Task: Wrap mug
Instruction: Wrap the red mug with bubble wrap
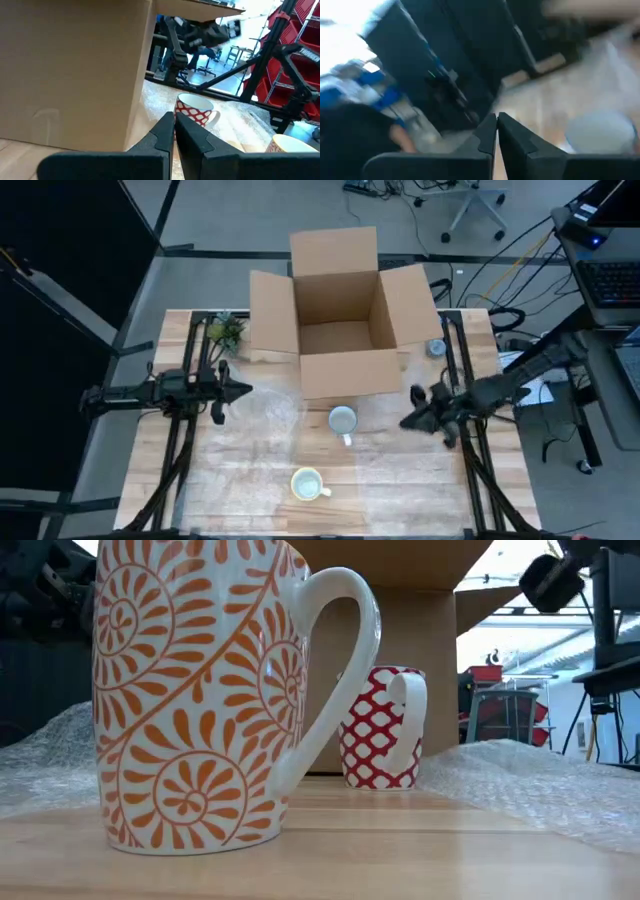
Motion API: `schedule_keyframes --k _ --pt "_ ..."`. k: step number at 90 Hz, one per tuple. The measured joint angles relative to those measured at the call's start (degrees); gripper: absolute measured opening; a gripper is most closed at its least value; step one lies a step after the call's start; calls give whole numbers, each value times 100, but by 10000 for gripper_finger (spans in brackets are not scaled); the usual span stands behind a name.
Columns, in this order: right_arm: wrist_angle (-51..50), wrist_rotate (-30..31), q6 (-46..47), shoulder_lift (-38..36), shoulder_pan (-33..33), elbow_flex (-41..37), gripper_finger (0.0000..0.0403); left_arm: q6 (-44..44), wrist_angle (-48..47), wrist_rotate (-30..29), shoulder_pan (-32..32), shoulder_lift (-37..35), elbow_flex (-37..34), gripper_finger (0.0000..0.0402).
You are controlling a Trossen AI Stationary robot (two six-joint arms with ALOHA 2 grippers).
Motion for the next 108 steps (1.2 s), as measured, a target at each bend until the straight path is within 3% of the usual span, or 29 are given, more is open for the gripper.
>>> schedule_keyframes --k 16,32,49,75,92,108 --pt "-136 1626 334 1437 595 192 4 1 0 -1 0 0 1 4" --pt "-121 2667 413 2622 441 419 4 0 -1 -1 0 0 1 4" --pt "-252 2610 -234 3308 -168 1021 19 0 1 -2 0 0 1 4" --pt "-638 1414 -2853 4235 -399 2240 130 -1 1 0 0 0 0 4" --pt "-2870 1419 -3642 4915 -428 3397 172 2 -1 0 0 0 2 4" --pt "-4740 1410 -3635 5373 -583 4548 176 0 -1 -2 0 0 1 4"
